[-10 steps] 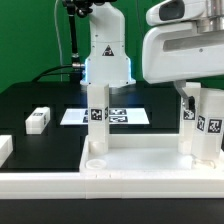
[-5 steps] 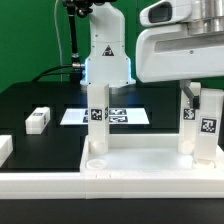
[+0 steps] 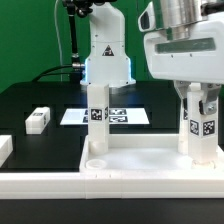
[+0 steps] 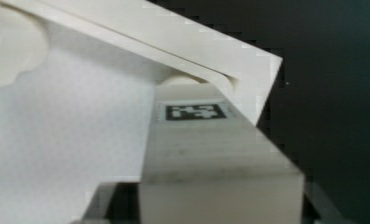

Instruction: Assemble desk

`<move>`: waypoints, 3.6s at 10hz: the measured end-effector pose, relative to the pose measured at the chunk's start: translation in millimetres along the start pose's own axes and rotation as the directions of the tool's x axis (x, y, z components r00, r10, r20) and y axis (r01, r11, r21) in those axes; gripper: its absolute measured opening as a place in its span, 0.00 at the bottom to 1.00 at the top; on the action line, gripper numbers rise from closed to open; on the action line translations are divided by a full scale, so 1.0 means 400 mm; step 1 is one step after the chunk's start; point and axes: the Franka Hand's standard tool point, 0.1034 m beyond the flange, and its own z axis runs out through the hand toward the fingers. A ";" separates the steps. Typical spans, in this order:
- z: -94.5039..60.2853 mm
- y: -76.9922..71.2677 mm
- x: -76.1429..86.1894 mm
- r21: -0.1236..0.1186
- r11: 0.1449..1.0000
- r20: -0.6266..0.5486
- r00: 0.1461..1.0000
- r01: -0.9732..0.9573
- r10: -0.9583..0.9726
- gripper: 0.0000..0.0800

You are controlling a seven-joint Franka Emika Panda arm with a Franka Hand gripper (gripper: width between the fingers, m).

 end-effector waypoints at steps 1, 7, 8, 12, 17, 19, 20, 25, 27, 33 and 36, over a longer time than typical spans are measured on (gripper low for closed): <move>0.001 0.000 -0.004 0.000 0.996 -0.001 0.996 -0.093 0.093 0.37; 0.011 -0.015 -0.038 -0.015 0.811 0.019 0.811 0.585 -0.585 0.81; 0.011 -0.014 -0.034 -0.016 0.771 0.018 0.771 0.637 -0.637 0.81; 0.000 -0.002 -0.038 -0.052 0.219 0.150 0.225 0.974 -0.963 0.81; 0.009 -0.007 -0.035 -0.066 0.194 0.207 0.204 0.979 -0.957 0.49; 0.011 -0.006 -0.031 -0.103 0.356 0.192 0.369 0.929 -0.909 0.37; 0.014 -0.015 -0.028 -0.122 0.472 0.144 0.486 0.873 -0.862 0.37; 0.014 -0.009 -0.014 -0.078 0.923 -0.041 0.924 0.376 -0.380 0.37; 0.014 -0.008 -0.014 -0.074 0.958 -0.048 0.958 0.278 -0.282 0.37; 0.019 0.004 -0.032 0.062 0.923 -0.022 0.924 -0.381 0.383 0.37; 0.024 0.006 -0.035 0.036 0.993 -0.040 0.993 -0.114 0.115 0.68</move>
Offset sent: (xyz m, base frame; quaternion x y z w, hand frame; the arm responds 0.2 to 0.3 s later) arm 0.0000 0.0000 0.0000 0.0000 0.0000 0.0000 1.0000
